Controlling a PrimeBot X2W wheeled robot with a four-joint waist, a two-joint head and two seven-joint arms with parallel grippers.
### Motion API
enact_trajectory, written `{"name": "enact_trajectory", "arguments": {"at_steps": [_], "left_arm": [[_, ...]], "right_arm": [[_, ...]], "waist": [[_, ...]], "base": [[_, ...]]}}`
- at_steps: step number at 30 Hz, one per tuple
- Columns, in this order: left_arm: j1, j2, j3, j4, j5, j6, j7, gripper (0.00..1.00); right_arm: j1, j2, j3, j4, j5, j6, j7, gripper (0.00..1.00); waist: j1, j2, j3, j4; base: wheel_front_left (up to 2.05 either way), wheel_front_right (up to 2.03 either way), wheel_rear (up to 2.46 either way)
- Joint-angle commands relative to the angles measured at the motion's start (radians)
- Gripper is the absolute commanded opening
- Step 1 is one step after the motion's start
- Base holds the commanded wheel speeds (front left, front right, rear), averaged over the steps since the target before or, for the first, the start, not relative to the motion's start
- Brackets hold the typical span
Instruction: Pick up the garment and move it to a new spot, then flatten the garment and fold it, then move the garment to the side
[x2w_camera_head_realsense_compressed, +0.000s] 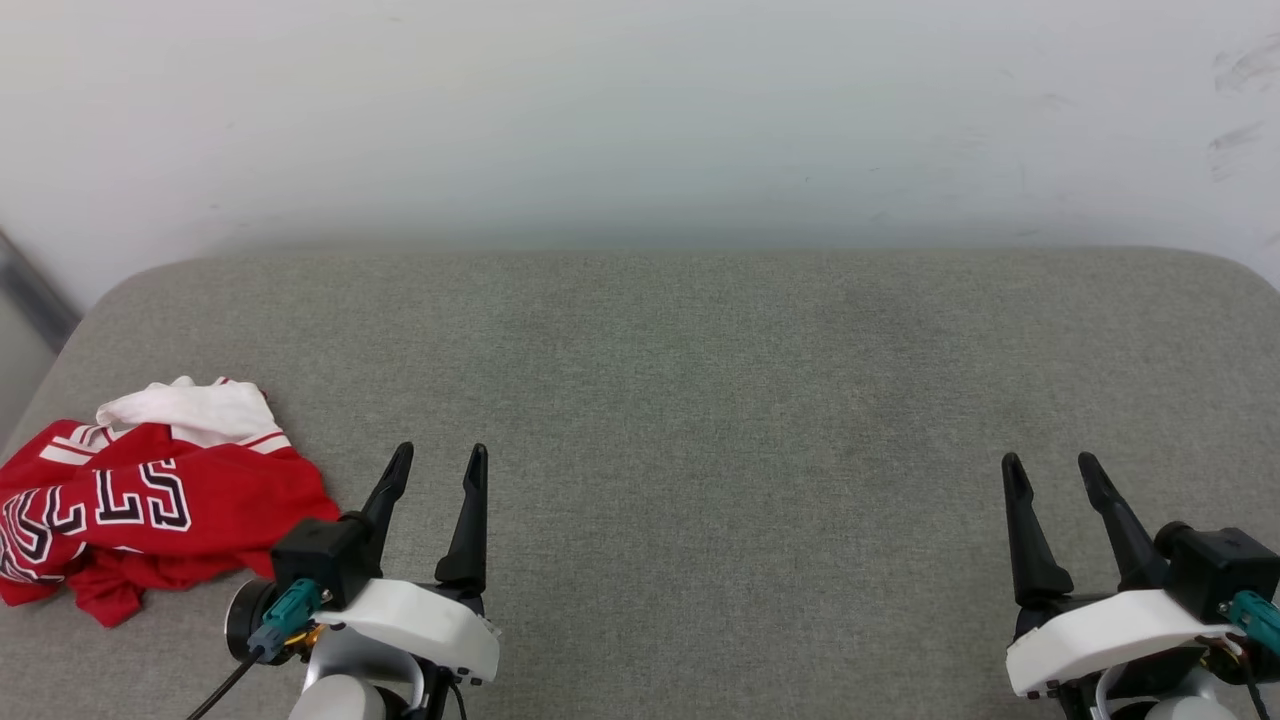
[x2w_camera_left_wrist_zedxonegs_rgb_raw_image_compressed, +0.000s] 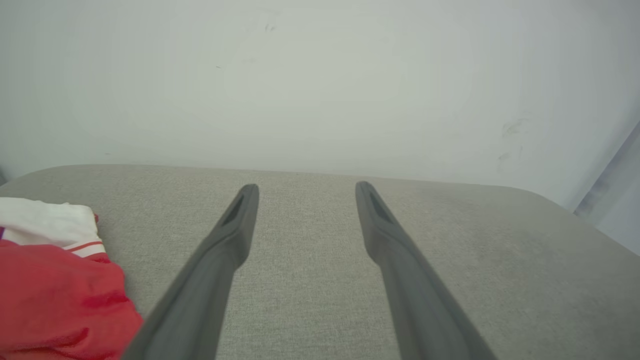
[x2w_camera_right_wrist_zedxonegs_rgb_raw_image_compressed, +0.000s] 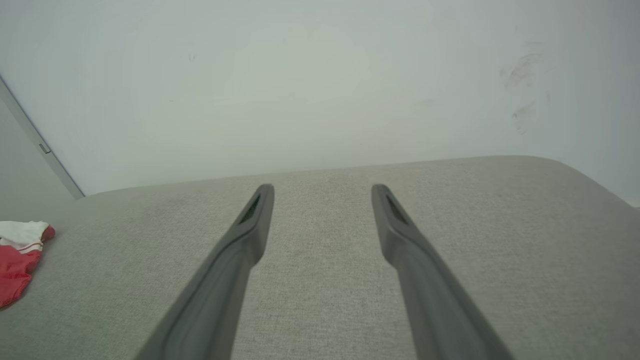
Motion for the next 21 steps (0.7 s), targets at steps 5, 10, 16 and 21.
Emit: {"name": "enact_trajectory", "arguments": {"at_steps": [5, 10, 16, 21], "left_arm": [[-0.019, 0.006, -0.007, 0.0, 0.059, 0.0, -0.017, 1.0], [-0.019, 0.006, -0.012, 0.003, 0.09, 0.0, -0.026, 1.0], [-0.024, 0.005, -0.016, 0.015, 0.133, 0.0, -0.038, 1.0], [-0.028, 0.005, -0.018, 0.023, 0.17, 0.002, -0.047, 1.0]], "right_arm": [[0.007, 0.002, -0.005, -0.012, -0.056, 0.0, -0.018, 1.0], [0.006, 0.002, -0.005, -0.013, -0.081, 0.0, -0.023, 1.0], [0.004, 0.002, -0.002, -0.012, -0.123, 0.0, -0.034, 1.0], [0.006, 0.003, -0.002, -0.008, -0.152, 0.0, -0.044, 1.0]], "waist": [[0.0, -0.0001, 0.001, -0.001], [0.0, -0.0001, 0.001, -0.001], [0.0, -0.0001, 0.002, 0.001], [0.0, -0.0001, 0.001, 0.002]], "base": [[0.0, 0.0, 0.0], [0.0, 0.0, 0.0], [0.0, 0.0, 0.0], [0.0, 0.0, 0.0]]}}
